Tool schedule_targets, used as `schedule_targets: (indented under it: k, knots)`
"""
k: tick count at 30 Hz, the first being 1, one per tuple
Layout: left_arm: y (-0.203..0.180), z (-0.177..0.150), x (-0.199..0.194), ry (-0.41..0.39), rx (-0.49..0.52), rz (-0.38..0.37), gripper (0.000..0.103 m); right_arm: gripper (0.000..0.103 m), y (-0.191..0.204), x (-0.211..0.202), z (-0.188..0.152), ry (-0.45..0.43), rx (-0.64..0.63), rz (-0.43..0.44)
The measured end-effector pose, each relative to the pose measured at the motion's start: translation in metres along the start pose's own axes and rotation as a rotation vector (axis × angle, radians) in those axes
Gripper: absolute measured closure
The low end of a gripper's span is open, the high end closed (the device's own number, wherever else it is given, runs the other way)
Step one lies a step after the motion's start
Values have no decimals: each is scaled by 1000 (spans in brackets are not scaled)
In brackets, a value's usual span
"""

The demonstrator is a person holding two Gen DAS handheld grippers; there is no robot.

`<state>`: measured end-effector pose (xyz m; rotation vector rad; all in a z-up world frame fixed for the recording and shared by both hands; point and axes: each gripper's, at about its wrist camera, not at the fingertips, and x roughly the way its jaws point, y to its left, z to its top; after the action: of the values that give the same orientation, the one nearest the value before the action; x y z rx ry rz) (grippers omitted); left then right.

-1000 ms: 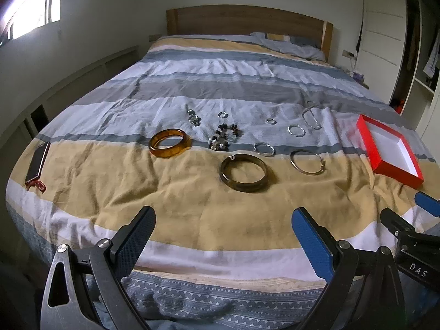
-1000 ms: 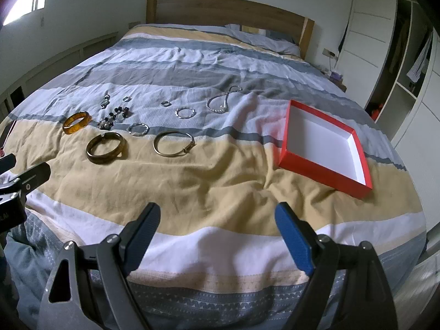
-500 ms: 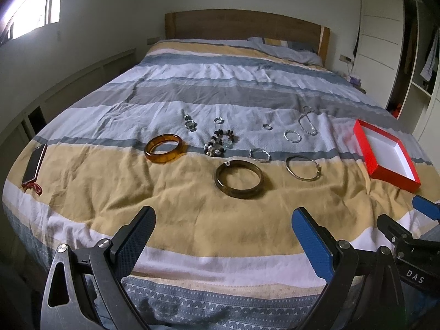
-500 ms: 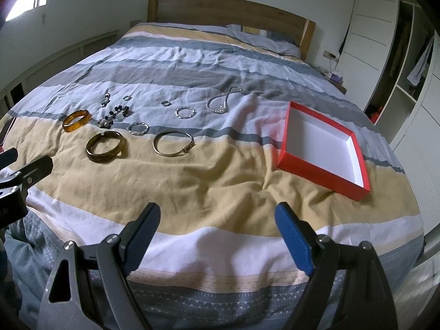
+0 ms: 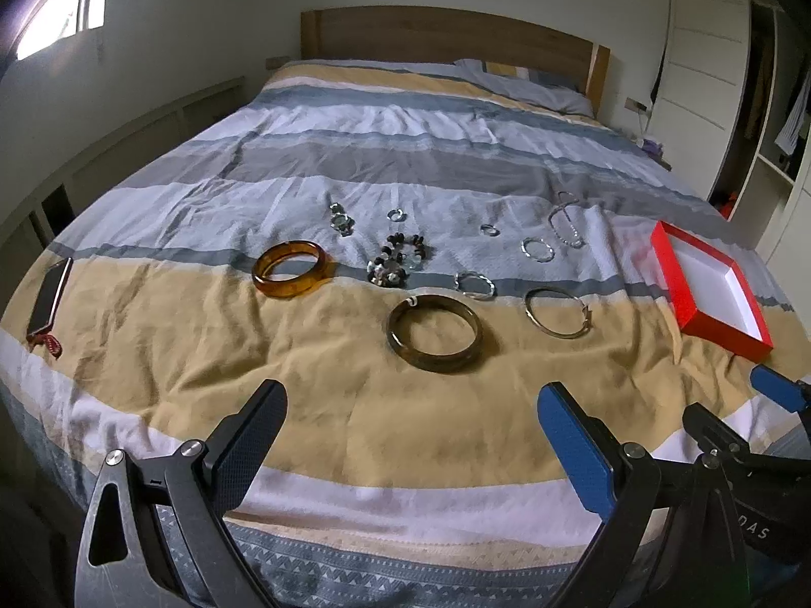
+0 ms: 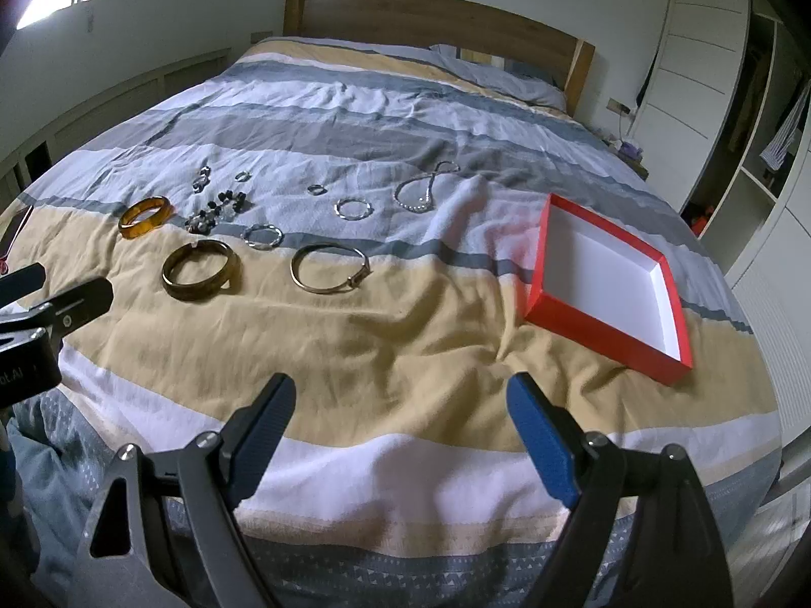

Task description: Organize jewelry

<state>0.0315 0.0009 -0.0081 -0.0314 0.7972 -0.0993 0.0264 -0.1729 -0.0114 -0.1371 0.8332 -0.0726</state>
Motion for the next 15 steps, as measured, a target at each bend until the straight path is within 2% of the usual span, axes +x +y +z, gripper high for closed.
schedule_targets:
  k: [15]
  knots:
    - [-2, 3, 8, 19, -10, -34, 5, 18, -2, 4, 5, 5, 7, 1]
